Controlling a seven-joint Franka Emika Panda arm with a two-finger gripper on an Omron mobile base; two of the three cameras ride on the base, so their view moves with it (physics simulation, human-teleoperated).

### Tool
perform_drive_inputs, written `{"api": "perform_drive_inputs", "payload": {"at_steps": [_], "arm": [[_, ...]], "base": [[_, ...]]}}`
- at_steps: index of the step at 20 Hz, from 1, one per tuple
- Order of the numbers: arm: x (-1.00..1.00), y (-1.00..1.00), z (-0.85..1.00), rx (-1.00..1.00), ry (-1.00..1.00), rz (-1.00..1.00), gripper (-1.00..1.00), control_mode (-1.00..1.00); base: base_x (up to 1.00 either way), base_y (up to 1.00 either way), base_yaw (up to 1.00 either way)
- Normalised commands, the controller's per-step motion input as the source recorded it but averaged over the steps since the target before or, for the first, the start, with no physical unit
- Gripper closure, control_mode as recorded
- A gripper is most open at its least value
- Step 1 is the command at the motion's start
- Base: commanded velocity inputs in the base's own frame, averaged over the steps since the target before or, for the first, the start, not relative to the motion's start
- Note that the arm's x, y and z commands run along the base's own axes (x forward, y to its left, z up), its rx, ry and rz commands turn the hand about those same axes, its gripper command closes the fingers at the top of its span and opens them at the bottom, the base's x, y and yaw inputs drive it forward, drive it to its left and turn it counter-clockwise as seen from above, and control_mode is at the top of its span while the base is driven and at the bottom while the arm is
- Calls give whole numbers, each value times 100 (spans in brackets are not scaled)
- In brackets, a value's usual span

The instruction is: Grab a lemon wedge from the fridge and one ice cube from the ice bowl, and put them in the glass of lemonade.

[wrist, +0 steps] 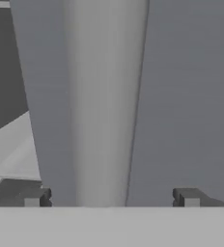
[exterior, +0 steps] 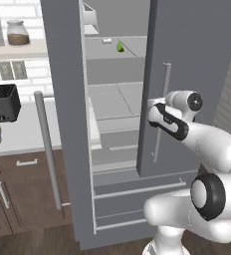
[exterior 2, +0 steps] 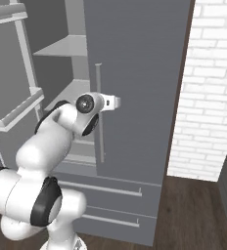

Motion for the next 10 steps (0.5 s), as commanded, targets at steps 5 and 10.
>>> {"api": "perform_drive_inputs", "payload": {"at_steps": [5, 10], "arm": [[100, -27, 0, 5, 7, 0, 100, -100], [30, -41, 19, 10, 19, 0, 100, -100]], "base": [[0, 0, 0], [0, 0, 0]]}}
